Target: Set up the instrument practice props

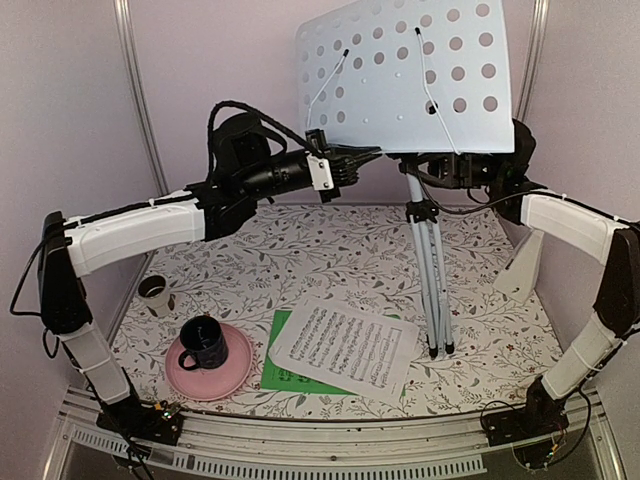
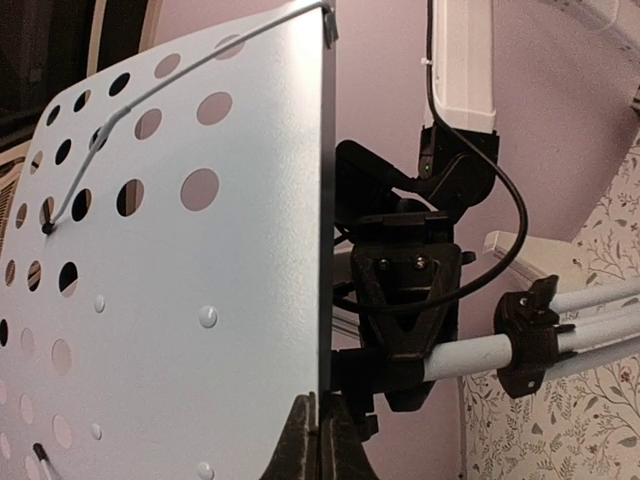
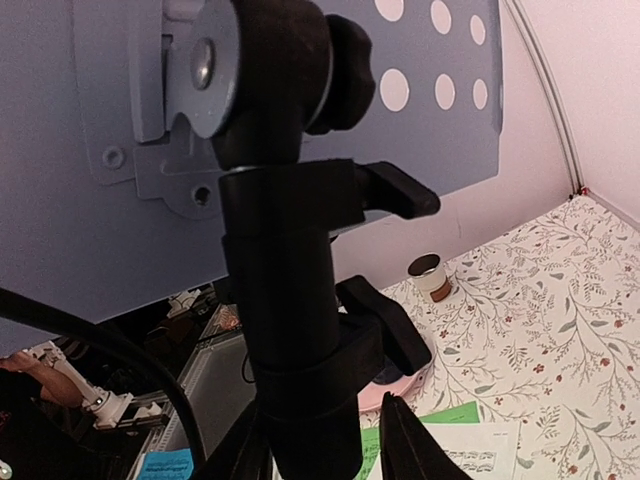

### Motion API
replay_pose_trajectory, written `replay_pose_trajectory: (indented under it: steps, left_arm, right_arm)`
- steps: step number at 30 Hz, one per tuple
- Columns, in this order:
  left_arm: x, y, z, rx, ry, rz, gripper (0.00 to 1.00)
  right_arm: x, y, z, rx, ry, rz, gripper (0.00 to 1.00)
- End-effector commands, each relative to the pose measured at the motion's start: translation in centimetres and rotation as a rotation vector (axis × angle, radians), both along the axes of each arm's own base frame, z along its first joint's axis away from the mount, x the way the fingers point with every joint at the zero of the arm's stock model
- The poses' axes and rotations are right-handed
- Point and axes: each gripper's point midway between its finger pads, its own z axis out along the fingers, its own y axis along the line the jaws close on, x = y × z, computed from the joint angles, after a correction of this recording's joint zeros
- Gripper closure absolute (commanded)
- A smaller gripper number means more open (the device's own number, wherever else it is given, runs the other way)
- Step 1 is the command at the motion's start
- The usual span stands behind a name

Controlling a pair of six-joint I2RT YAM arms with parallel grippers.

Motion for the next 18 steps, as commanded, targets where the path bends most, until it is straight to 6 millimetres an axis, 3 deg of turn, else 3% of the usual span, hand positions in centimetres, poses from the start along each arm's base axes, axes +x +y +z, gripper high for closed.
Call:
replay_pose_trajectory:
  steps: [1, 7, 12, 13, 18]
  left_arm:
    - [-6.3, 6.6, 14.8, -0.420, -0.394, 0.020, 1.00]
    - [-5.9, 6.2, 14.4, -0.409, -0.402, 0.038, 1.00]
    - [-5.6, 6.2, 14.2, -0.408, -0.406, 0.062, 1.00]
    - [-5.5, 6.3, 14.1, -0.408, -0.411, 0.071, 0.96]
    - [-5.2, 7.4, 14.2, -0.449, -0.409, 0.124, 0.51]
  right_arm:
    - [1.4, 0.6, -1.3, -0.001, 0.050, -0.058, 0.68]
    - [1.9, 0.7, -1.0, 0.007, 0.038, -0.073, 1.00]
    - [1.9, 0.5, 0.9, 0.042, -0.026, -0.106, 1.00]
    - [1.9, 0.5, 1.5, 0.052, -0.045, -0.116, 1.00]
    - [2.5, -0.4, 4.5, 0.114, -0.140, -0.191, 1.00]
